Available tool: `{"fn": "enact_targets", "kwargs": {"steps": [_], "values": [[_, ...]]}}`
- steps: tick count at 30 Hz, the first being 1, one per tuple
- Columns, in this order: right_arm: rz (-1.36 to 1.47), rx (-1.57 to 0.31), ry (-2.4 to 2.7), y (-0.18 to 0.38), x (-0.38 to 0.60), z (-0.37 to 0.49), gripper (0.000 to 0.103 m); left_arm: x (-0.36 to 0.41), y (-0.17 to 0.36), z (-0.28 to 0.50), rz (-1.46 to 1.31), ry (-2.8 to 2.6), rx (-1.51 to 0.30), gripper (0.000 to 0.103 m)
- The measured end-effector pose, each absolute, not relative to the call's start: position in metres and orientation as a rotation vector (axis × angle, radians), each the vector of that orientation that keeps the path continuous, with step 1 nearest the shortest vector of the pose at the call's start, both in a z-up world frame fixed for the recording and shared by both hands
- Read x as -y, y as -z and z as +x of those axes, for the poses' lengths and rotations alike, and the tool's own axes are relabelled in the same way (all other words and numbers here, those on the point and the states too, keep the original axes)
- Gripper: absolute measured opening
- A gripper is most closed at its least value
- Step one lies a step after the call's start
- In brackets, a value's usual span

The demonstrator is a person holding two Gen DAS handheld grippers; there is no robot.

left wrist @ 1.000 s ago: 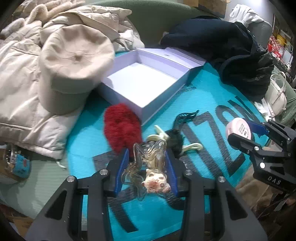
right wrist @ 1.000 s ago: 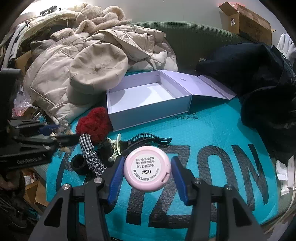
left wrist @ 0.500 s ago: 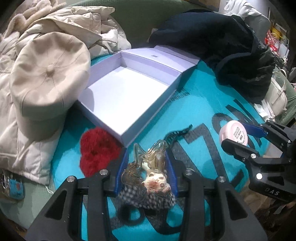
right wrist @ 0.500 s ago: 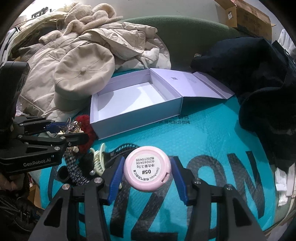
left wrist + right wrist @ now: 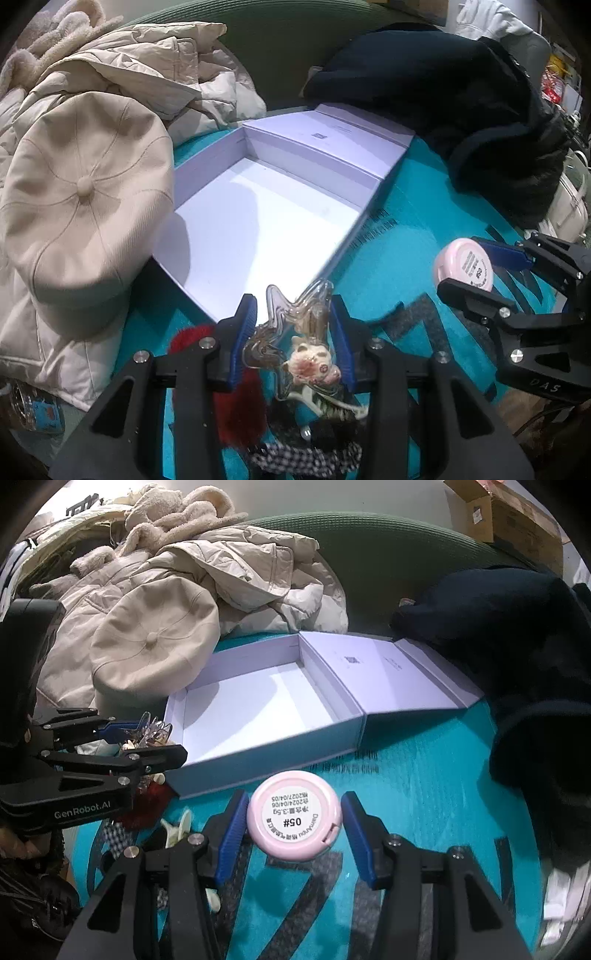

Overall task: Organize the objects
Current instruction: 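Carry the pink compact with the right gripper while the left gripper carries the star clip over the white box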

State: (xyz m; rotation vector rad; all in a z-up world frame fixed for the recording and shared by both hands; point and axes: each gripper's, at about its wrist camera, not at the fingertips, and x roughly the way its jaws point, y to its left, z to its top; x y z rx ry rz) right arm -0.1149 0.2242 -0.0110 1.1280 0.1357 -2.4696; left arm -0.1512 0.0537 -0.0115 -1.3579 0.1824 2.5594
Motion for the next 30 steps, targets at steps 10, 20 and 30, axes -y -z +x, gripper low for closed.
{"fn": "enact_targets", "kwargs": {"steps": [10, 20, 30], "values": [[1.069, -0.147, 2.463, 0.001, -0.219, -0.161, 0.052, -0.045, 0.009, -0.192, -1.365, -2.633, -0.201, 0.038], [1.049, -0.16, 2.456, -0.007, -0.214, -0.195, 0.052, -0.045, 0.003, -0.223, -1.337, -2.693, -0.198, 0.038], [1.057, -0.185, 2.445, -0.01, -0.2, -0.221, 0.052, -0.037, 0.008, -0.247, -1.362, -2.755, -0.184, 0.038]]}}
